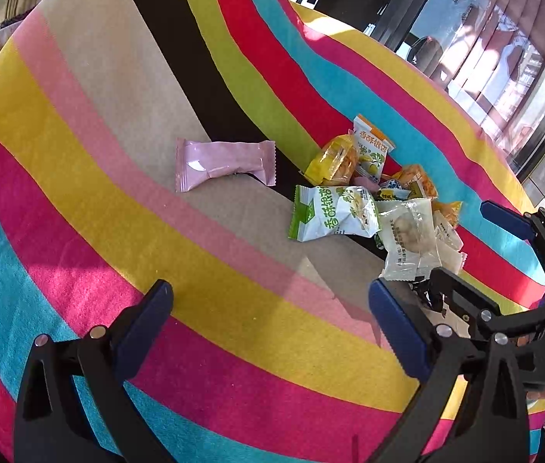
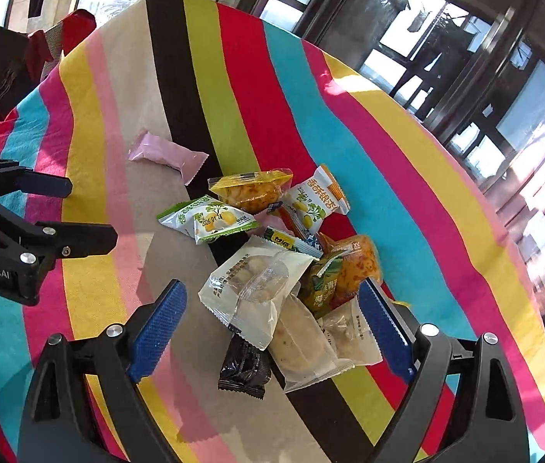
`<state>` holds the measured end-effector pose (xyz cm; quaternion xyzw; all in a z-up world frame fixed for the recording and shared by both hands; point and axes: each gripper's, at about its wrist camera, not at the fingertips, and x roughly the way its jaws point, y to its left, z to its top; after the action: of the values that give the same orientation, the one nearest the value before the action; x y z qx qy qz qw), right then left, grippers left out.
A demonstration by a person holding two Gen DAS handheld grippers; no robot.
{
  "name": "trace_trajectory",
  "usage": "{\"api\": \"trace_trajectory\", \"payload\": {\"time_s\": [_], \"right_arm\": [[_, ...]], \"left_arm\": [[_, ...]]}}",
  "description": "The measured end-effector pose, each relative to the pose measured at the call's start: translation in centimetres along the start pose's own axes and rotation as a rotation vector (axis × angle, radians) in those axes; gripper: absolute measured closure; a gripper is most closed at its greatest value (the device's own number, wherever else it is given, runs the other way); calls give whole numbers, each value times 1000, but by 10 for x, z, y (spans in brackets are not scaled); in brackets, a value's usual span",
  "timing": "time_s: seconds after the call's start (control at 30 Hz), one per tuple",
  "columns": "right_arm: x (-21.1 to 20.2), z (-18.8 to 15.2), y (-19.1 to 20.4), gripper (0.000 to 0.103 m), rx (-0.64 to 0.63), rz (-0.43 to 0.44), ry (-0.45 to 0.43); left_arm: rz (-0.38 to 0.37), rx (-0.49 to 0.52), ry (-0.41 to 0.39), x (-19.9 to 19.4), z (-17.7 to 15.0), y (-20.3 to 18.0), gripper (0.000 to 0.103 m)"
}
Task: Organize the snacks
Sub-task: 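Pull a clear cookie packet from the pile and grasp it with the right tool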
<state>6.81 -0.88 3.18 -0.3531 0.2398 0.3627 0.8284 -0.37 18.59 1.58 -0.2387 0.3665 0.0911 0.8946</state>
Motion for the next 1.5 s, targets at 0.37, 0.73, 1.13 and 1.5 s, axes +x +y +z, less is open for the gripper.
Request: {"api": "trace_trajectory", "payload": {"time_s": [0.37,0.73,1.13,1.5], "right_arm": [[52,18,34,37,-544,201,203],[73,40,15,61,-382,235,268],[-89,-65,45,85,-35,162,79],[-169,-168,23,20,269,230,54]], "left_arm": [[-6,-2,0,-1,1,1,2],[-11,-2,-4,-2,-1,2,2],[-6,0,-5,-2,0,0,2],[7,8,-2,0,0,-2,2]]}}
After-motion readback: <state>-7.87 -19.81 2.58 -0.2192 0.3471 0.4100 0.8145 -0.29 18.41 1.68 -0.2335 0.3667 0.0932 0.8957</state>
